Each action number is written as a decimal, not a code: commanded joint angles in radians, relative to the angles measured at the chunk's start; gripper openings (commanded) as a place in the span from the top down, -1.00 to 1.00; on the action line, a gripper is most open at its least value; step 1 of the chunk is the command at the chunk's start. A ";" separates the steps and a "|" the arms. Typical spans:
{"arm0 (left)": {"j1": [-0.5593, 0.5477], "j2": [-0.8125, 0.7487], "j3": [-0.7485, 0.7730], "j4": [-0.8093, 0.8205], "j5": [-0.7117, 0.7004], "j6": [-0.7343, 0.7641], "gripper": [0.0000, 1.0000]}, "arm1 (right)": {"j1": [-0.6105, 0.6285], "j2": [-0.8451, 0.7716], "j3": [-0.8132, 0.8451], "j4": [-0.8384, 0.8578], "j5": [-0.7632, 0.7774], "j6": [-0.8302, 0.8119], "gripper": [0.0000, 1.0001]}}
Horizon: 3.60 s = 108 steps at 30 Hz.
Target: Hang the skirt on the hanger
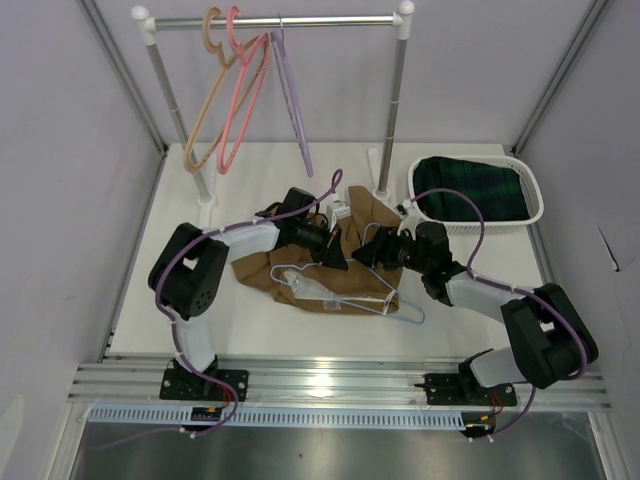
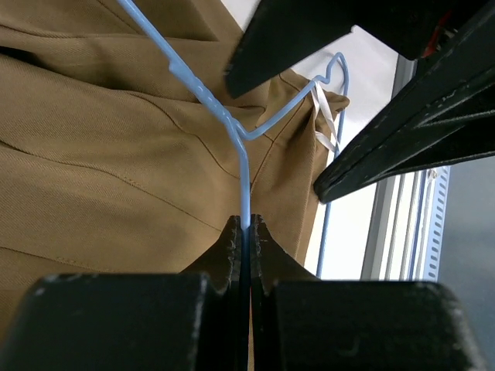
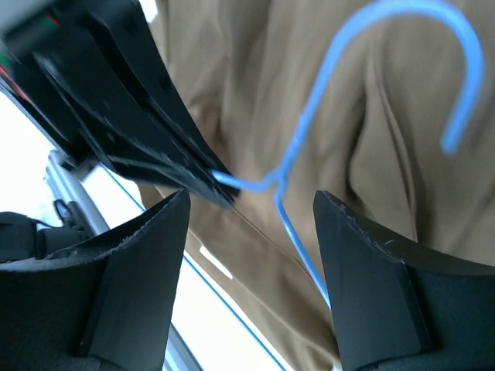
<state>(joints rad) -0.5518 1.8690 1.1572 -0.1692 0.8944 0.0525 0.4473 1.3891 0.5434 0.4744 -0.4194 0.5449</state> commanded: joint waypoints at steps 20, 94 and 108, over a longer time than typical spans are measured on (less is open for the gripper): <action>-0.034 -0.143 -0.060 0.226 -0.094 -0.071 1.00 | -0.005 0.152 0.044 0.240 -0.160 0.086 -0.15; -0.407 -0.846 -0.518 -0.099 -1.178 -0.651 0.25 | -0.050 -0.025 0.049 0.155 0.108 0.331 1.00; -0.421 -0.576 -0.424 -0.162 -1.338 -0.623 0.15 | -0.050 0.001 0.044 0.167 0.105 0.326 1.00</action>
<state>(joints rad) -0.9661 1.2552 0.6827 -0.3256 -0.3695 -0.5941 0.4004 1.3823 0.5495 0.5995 -0.3206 0.8635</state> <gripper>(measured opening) 0.426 0.141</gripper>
